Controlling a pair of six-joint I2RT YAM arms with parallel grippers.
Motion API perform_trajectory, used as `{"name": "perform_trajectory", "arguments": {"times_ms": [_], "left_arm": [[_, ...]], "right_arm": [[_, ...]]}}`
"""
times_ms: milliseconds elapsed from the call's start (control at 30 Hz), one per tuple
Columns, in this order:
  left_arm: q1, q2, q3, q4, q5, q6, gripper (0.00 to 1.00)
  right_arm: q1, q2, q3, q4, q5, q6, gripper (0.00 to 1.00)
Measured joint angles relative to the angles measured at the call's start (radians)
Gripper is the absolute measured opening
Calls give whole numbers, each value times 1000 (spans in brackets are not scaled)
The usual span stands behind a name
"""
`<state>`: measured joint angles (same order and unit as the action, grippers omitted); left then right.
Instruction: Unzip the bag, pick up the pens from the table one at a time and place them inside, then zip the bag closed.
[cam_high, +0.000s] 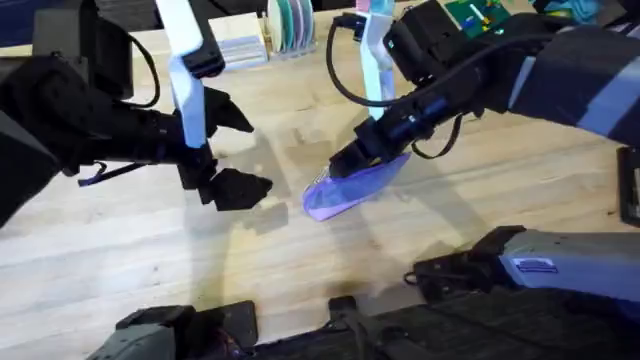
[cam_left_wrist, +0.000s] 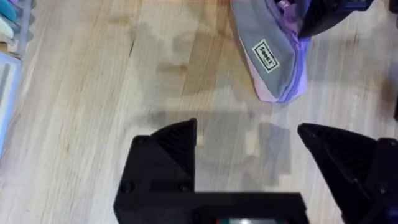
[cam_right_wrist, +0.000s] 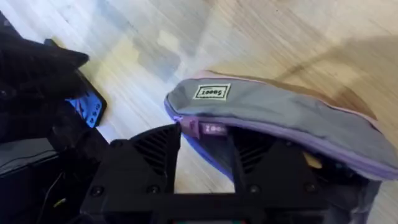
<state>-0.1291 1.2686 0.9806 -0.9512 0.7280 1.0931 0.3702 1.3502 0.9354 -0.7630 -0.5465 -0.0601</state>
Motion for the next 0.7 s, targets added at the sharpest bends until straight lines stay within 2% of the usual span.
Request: {"name": "perform_trajectory", "arguments": {"times_ms": [700], "left_arm": [[0, 0, 0, 0, 0, 0, 995]], "right_arm": [[0, 0, 92, -27, 0, 0, 425]]}}
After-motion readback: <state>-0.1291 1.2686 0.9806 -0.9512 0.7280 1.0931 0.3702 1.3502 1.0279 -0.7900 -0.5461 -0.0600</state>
